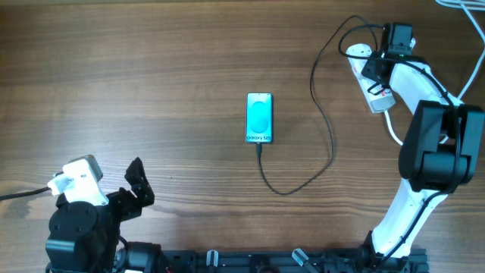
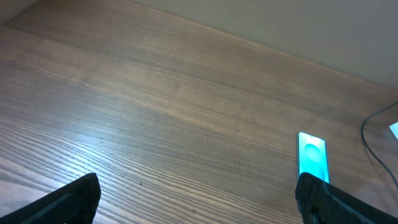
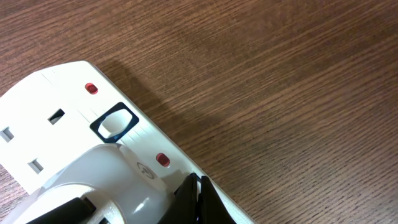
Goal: Plug charger to phone and switch on socket
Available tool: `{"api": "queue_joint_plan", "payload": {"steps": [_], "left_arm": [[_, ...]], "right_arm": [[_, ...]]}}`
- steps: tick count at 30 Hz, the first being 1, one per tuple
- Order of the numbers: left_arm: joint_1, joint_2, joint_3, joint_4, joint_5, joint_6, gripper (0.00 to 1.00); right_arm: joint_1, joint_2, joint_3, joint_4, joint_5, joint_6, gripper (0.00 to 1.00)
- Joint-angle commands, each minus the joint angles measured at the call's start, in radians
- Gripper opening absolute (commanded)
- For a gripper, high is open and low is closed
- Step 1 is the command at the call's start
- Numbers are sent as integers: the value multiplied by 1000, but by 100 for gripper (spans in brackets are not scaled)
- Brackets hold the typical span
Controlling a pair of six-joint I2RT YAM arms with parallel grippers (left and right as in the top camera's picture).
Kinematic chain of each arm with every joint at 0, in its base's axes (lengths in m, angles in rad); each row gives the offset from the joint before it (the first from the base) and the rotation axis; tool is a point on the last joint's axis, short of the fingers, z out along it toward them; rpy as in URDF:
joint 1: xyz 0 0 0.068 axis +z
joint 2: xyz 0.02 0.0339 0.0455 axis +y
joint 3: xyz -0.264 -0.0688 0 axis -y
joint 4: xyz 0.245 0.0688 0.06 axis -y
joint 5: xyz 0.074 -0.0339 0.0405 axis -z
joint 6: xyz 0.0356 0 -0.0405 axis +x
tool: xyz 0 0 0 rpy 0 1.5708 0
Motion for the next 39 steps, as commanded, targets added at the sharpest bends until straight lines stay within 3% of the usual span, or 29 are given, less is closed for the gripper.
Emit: {"api": "queue_joint_plan", "payload": {"steps": [1, 28, 39], "left_arm": [[-3, -3, -6, 3, -16, -9, 100], [-3, -3, -6, 3, -5, -9, 100], [-3, -3, -6, 18, -8, -10, 100]], "right_arm": [[24, 29, 0, -30, -108, -19, 5], [98, 25, -2, -87, -121, -18, 5], [98, -262, -2, -188, 33, -16, 4]]}}
